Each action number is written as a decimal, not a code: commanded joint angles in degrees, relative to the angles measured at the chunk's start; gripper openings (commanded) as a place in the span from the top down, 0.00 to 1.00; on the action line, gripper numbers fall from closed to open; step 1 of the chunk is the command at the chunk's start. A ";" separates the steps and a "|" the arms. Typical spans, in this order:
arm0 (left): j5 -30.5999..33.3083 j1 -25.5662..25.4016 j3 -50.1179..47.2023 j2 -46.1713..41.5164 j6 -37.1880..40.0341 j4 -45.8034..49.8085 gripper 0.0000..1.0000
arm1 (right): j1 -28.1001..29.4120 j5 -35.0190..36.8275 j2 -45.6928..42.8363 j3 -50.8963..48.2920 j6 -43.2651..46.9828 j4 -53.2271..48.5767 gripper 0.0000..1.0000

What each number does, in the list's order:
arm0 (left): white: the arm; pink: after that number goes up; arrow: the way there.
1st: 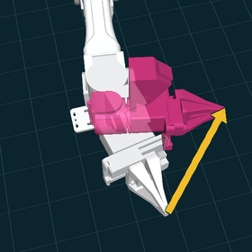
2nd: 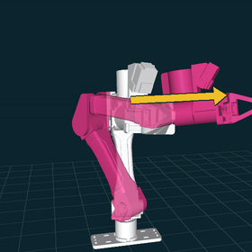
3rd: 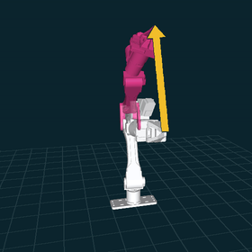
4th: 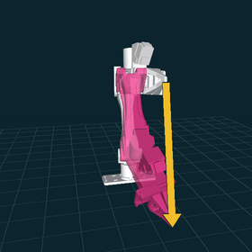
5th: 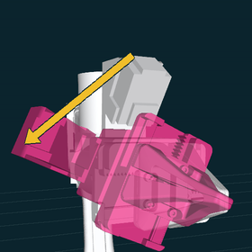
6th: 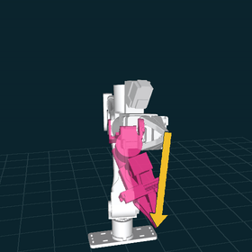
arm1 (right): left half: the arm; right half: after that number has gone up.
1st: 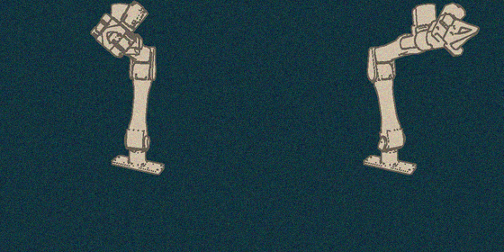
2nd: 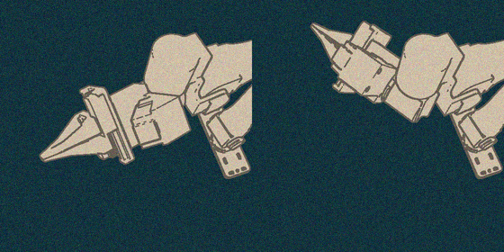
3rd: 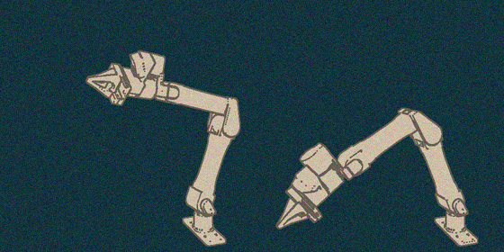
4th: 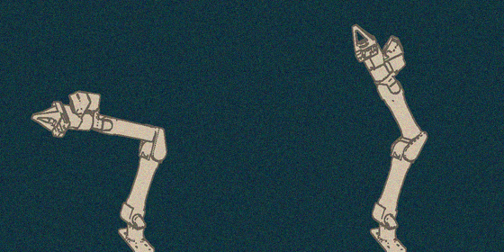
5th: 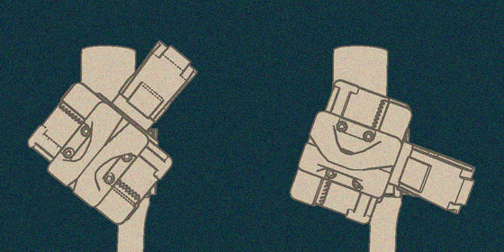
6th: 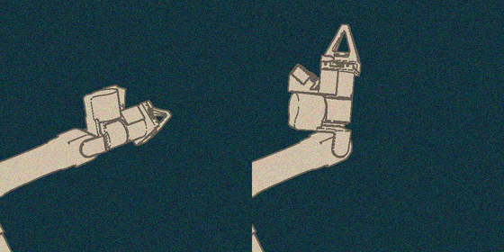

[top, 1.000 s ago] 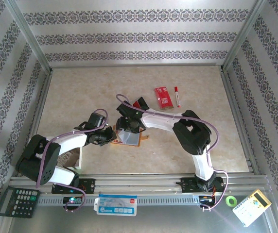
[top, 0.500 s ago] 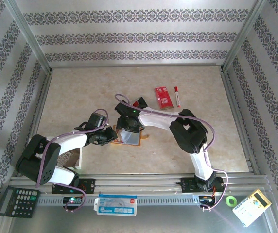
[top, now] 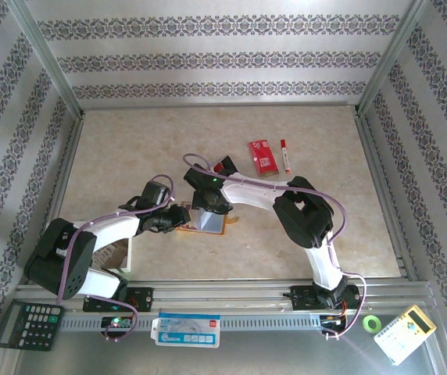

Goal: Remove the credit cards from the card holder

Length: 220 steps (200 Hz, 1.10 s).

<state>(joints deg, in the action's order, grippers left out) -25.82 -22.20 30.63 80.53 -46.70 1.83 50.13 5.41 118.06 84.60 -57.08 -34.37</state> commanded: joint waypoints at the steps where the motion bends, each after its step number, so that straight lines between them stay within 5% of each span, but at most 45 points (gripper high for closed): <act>1: 2.70 -0.73 -0.67 0.22 1.16 4.65 0.73 | 0.13 3.58 -3.12 -2.92 -0.31 -3.14 0.30; 86: 1.45 -0.70 0.23 1.22 1.52 4.27 0.76 | -0.12 2.89 -13.56 -10.83 2.31 1.74 0.34; 136: 1.29 -0.73 0.49 1.49 1.95 4.26 0.81 | -0.56 -8.22 -6.06 -3.87 2.16 5.29 0.35; 220: -0.06 -0.66 -0.66 1.46 2.74 3.08 0.82 | -1.22 -6.06 3.16 5.44 0.63 -1.23 0.30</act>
<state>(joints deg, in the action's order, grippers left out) -25.63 -22.20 30.68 80.68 -45.21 2.33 49.21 -1.98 119.48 87.13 -55.79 -31.55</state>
